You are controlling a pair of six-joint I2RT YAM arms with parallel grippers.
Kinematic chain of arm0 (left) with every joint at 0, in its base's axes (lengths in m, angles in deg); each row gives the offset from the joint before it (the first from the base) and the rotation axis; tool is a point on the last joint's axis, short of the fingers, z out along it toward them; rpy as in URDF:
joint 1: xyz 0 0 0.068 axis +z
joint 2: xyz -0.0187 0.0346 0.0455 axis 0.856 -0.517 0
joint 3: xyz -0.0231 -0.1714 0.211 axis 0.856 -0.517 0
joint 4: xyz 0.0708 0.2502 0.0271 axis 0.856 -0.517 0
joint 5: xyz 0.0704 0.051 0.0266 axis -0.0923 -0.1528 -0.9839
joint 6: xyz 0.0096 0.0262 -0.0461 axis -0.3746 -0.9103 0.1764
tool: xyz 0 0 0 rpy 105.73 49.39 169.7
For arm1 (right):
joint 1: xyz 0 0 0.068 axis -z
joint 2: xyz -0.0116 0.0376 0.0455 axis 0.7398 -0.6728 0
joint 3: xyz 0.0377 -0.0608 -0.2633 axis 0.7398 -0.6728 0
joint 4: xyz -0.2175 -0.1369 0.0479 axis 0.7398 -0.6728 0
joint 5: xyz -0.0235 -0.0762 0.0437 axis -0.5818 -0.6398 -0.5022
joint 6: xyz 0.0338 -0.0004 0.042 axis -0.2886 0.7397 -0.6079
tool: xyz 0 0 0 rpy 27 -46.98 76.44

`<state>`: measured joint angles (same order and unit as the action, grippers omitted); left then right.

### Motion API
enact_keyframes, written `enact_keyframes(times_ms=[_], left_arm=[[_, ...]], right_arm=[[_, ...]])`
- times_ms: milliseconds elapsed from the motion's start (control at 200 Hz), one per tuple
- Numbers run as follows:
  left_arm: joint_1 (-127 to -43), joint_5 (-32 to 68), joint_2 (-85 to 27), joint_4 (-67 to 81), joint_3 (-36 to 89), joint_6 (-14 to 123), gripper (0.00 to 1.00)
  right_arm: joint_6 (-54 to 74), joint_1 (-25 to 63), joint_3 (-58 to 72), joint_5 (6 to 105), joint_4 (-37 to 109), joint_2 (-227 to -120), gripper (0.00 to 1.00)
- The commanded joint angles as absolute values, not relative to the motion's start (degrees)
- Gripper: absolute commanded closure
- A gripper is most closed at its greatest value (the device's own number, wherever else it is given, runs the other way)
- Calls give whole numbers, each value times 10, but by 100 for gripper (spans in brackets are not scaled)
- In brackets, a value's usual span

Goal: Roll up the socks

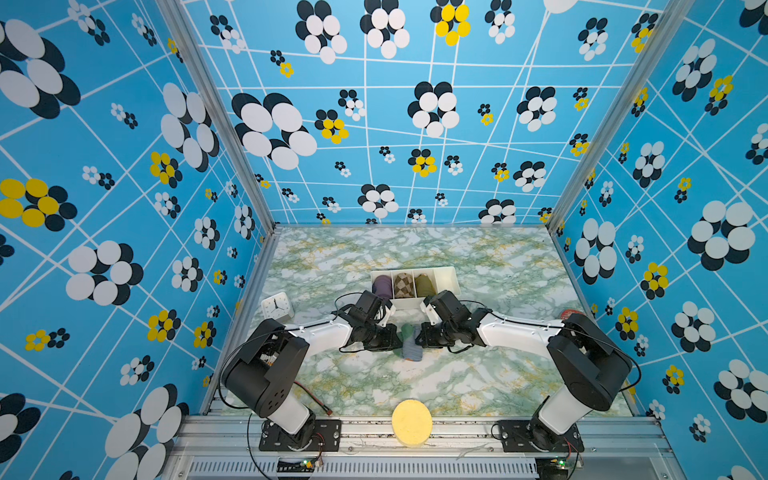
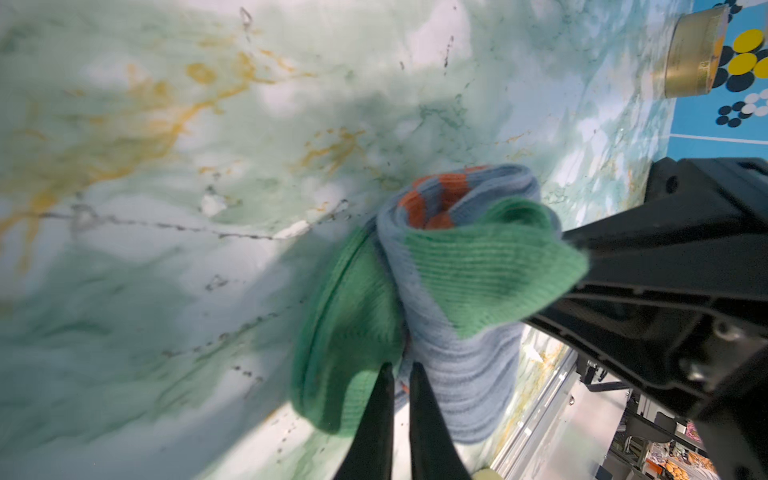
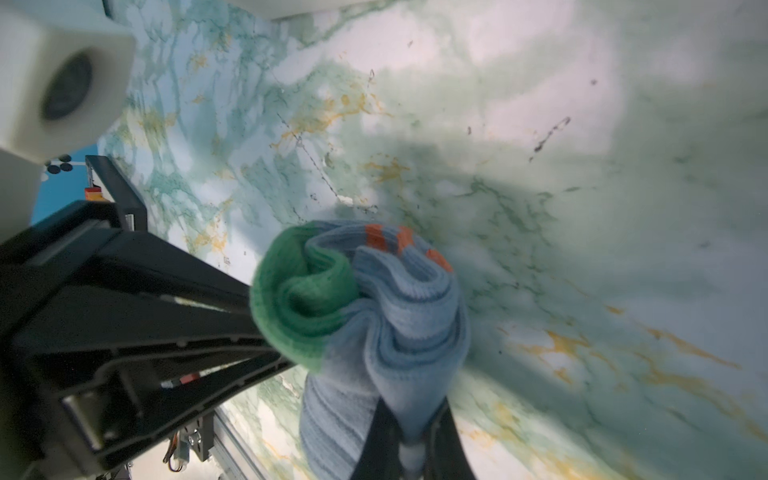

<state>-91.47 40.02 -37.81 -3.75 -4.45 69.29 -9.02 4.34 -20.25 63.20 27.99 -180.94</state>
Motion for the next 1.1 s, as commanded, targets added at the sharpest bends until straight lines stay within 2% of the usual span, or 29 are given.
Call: enact_keyframes(times_ms=[0,525,835,1095], left_arm=[[-915,386,-388,-53,-42,686,88],[-930,366,-293,-77,4,707,88],[-981,378,-340,-50,6,731,88],[-987,372,-360,-65,0,726,89]], right_arm=[[-80,43,-195,621,240,-1812,100],[-73,42,-183,609,222,-1813,100],[-73,41,-181,610,225,-1815,100],[-74,40,-183,611,227,-1815,100]])
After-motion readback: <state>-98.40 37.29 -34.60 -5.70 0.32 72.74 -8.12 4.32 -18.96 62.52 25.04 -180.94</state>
